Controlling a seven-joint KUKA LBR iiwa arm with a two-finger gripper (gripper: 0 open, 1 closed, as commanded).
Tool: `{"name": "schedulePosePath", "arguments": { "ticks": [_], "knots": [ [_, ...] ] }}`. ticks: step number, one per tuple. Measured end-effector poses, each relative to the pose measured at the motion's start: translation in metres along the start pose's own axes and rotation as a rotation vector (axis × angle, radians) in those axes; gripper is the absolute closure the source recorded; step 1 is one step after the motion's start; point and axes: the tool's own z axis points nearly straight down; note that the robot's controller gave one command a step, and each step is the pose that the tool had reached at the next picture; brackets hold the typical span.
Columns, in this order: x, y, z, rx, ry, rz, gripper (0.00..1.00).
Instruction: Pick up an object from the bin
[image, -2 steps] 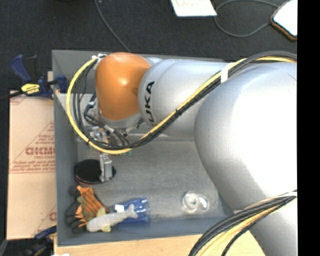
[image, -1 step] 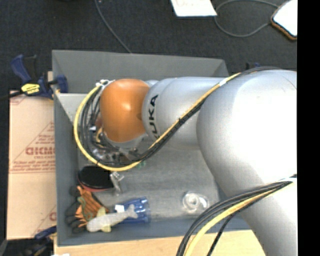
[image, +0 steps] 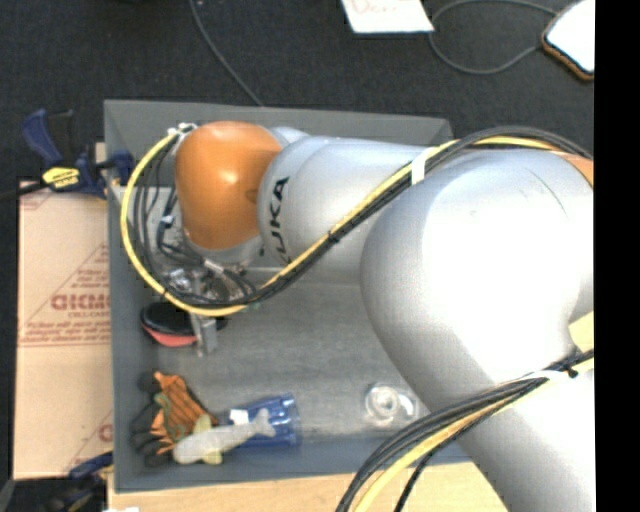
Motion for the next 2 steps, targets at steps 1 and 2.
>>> {"name": "schedulePosePath", "arguments": {
  "ticks": [1,2],
  "knots": [
    [0.0,0.0,0.0,0.0,0.0,0.001,1.0],
    [-0.012,-0.008,0.013,0.009,0.001,0.011,1.0]
  ]
}}
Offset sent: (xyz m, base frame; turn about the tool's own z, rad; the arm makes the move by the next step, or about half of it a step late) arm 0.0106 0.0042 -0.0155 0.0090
